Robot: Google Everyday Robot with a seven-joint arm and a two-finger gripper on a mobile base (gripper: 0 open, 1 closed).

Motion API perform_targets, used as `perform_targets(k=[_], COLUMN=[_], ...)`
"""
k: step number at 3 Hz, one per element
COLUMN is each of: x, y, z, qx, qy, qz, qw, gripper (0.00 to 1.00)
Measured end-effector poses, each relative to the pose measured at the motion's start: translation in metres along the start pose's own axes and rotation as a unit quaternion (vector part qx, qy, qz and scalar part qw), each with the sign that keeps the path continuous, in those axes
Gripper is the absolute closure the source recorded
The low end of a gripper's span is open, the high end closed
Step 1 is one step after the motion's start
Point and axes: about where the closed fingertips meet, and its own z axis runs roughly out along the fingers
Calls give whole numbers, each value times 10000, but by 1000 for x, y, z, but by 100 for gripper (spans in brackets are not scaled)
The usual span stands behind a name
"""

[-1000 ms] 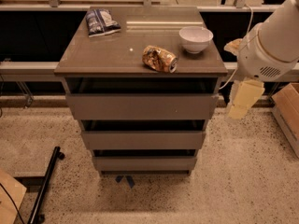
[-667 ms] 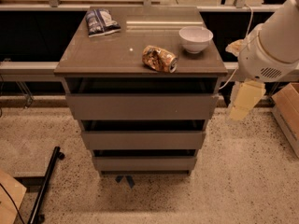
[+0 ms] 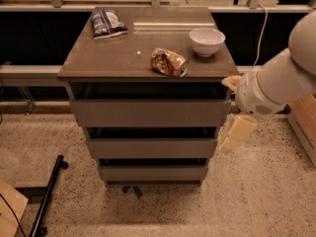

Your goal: Open middle drawer

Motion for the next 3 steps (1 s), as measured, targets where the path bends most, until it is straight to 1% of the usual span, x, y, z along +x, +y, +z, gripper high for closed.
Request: perform_targets(k=[1,2,3], x=[12,23,40], y=[-1,-14,-27], z=[34,71,106], qx=[-65,-112,-313], qy=[-380,-822,-1187], qz=[149,208,277], qw=[9991,9963,9920], gripper=[0,0,0])
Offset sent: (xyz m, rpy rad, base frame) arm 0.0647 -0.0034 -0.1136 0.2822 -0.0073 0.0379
